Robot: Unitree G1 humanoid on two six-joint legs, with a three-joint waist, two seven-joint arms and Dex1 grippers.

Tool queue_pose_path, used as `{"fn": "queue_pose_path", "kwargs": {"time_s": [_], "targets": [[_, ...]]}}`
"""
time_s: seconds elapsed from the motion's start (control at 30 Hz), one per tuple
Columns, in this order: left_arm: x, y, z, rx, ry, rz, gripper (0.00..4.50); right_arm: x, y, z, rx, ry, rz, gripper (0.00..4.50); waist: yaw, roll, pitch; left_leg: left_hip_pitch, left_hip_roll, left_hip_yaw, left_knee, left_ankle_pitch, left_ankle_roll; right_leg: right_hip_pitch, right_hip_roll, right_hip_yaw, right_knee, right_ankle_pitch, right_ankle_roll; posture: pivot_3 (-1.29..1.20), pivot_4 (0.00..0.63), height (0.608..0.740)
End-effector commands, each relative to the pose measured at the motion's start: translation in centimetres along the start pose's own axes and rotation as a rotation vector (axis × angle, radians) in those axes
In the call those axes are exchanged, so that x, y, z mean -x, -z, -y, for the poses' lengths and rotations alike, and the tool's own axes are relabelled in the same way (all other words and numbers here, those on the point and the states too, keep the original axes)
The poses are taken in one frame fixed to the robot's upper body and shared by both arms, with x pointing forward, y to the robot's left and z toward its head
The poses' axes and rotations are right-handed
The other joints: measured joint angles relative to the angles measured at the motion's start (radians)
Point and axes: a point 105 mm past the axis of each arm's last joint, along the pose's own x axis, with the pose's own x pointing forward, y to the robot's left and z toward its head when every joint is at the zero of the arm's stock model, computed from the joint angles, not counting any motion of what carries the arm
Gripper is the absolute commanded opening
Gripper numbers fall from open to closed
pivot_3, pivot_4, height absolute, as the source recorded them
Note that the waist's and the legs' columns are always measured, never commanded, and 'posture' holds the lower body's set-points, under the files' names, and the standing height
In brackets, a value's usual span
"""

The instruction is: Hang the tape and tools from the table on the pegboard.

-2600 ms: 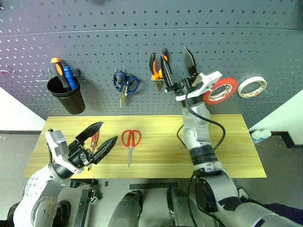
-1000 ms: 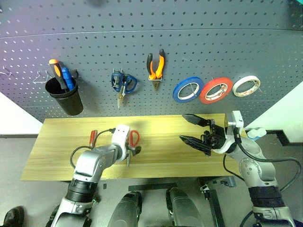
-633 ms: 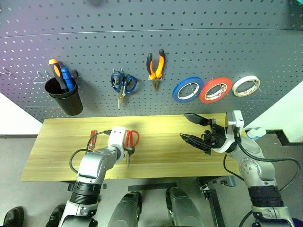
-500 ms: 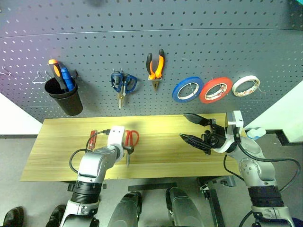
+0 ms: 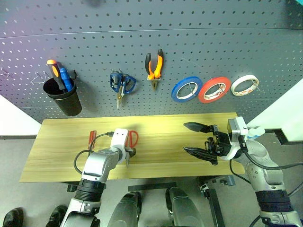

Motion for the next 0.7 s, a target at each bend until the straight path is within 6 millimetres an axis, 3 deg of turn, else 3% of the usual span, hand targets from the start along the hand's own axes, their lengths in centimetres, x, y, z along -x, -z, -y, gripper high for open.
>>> {"fn": "queue_pose_path", "kwargs": {"time_s": [0.03,0.37,0.7], "targets": [[-0.1,-0.5,0.2,0.0,0.003,0.02,4.5,-0.5,-1.0,0.2,0.088,-0.022,-0.017,4.47,0.001,0.0,0.0,0.0,0.0,0.0,0.0,0.0,0.0,0.0,0.0,0.0,0.0,0.0,0.0,-0.15,0.243,0.74],[-1.2,0.3,-0.7,-0.022,-0.047,0.001,4.5,-0.7,-1.1,0.6,0.087,0.008,-0.016,4.47,0.002,-0.001,0.001,0.0,0.0,0.0,0.0,0.0,0.0,0.0,0.0,0.0,0.0,0.0,0.0,-0.15,0.247,0.74],[-2.3,1.3,0.3,-0.007,-0.007,-0.038,4.5,-0.9,-1.6,0.8,0.099,0.034,-0.007,4.47,0.002,-0.001,0.0,0.0,0.0,0.0,0.0,0.0,0.0,0.001,0.0,0.0,0.0,0.0,0.0,-0.17,0.248,0.74]]}}
